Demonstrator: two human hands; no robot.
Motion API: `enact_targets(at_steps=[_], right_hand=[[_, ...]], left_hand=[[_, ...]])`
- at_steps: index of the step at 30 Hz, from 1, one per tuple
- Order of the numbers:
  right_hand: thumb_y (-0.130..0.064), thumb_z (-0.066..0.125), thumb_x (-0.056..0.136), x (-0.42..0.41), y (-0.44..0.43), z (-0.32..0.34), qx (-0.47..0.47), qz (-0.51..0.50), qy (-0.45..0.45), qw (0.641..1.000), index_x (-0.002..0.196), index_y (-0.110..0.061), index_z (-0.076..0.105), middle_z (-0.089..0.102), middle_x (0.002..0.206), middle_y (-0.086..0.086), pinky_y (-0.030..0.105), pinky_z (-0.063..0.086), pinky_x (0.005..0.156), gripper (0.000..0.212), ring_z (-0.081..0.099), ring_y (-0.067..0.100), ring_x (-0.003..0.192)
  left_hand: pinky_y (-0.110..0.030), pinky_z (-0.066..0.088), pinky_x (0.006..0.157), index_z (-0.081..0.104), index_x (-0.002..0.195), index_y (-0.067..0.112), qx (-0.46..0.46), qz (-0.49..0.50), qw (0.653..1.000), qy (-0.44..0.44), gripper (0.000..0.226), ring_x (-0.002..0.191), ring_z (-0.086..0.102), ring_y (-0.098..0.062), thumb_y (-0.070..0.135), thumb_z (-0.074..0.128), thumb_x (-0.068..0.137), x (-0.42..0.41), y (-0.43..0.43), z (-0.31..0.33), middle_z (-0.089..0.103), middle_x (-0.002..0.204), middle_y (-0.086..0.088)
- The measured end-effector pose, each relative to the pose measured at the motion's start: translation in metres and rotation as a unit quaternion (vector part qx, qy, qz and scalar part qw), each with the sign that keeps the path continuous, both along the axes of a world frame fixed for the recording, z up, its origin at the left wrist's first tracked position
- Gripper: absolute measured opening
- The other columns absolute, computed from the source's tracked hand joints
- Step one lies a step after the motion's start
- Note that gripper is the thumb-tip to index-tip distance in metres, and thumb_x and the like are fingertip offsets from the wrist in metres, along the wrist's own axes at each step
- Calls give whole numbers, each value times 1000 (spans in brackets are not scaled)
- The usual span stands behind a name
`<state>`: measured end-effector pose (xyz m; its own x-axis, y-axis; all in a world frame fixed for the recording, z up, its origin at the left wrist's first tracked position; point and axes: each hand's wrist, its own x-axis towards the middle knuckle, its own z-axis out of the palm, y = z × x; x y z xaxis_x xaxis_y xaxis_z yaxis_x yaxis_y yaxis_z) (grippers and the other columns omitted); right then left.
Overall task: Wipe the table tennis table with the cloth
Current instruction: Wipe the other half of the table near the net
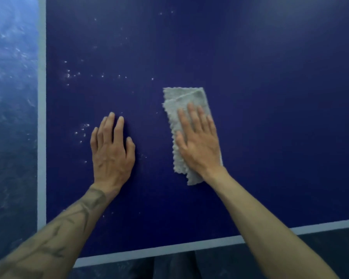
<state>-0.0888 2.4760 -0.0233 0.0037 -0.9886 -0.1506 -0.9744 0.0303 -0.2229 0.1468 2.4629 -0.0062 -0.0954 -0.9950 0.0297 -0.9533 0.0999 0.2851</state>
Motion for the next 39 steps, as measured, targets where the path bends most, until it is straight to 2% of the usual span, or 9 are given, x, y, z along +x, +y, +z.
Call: enact_targets(at_steps=[6, 11, 14, 19, 22, 26, 29, 35, 39], right_hand=[[-46, 17, 111, -10, -84, 4, 0, -177, 18, 984, 171, -22, -1, -9, 179, 7, 50, 2, 133, 67, -8, 26, 165], [-42, 26, 112, 66, -69, -1, -26, -1, -19, 999, 171, -20, 7, -3, 179, 9, 49, 3, 133, 66, -5, 26, 165], [-43, 33, 112, 42, -42, -6, -36, 43, -18, 998, 171, -22, 13, 2, 179, 5, 47, 7, 134, 66, -1, 24, 166], [-46, 21, 111, -32, -92, -2, 3, -134, 21, 991, 171, -25, 5, -3, 179, 4, 47, 3, 134, 66, -4, 23, 165], [-46, 18, 111, -14, -141, -2, -17, -165, 21, 986, 171, -21, 2, -6, 179, 8, 50, 3, 133, 67, -6, 27, 165], [-45, 24, 111, 53, -139, -5, -32, -31, -12, 999, 171, -21, 9, -1, 179, 8, 50, 6, 133, 67, -3, 27, 165], [-45, 29, 111, 46, -105, -5, -37, 66, -13, 997, 171, -23, 15, 4, 179, 5, 49, 10, 133, 65, 1, 23, 166], [-46, 22, 112, -37, -155, 2, 3, -131, 18, 991, 171, -24, 7, -2, 179, 5, 49, 4, 134, 66, -3, 24, 165], [-46, 20, 112, 4, -203, 1, -9, -131, 5, 991, 171, -22, 1, -7, 179, 8, 50, 1, 133, 67, -7, 27, 165]], left_hand=[[-49, 10, 131, 35, 160, 8, 2, 23, 1000, -9, 55, 158, 21, -31, 26, 43, 109, -16, -78, -7, 25, 170, -14], [-49, 10, 131, 33, 161, 9, 0, 17, 1000, -18, 56, 159, 20, -30, 26, 43, 108, -14, -87, -19, 25, 170, -13], [-49, 11, 131, 34, 160, 10, -3, 25, 1000, -12, 56, 158, 21, -30, 28, 41, 107, -12, -87, -18, 27, 170, -12], [-48, 9, 131, 35, 160, 9, 11, 31, 999, -13, 57, 159, 19, -28, 28, 41, 106, -13, -89, -15, 26, 170, -11], [-47, 9, 132, 35, 160, 10, 13, 30, 999, -15, 58, 159, 20, -28, 30, 38, 105, -13, -90, -16, 26, 170, -11], [-49, 12, 131, 36, 160, 10, 6, 28, 999, -17, 59, 158, 23, -30, 29, 39, 104, -12, -90, -17, 28, 169, -12], [-48, 12, 131, 36, 159, 9, -1, 27, 1000, -15, 59, 157, 24, -30, 28, 40, 104, -13, -91, -16, 29, 169, -13], [-48, 10, 132, 35, 160, 9, 17, 32, 999, -18, 59, 159, 20, -28, 29, 39, 105, -12, -91, -18, 26, 170, -11], [-48, 11, 131, 35, 160, 10, 19, 33, 999, -19, 60, 159, 21, -28, 30, 39, 104, -13, -91, -18, 27, 170, -11]])
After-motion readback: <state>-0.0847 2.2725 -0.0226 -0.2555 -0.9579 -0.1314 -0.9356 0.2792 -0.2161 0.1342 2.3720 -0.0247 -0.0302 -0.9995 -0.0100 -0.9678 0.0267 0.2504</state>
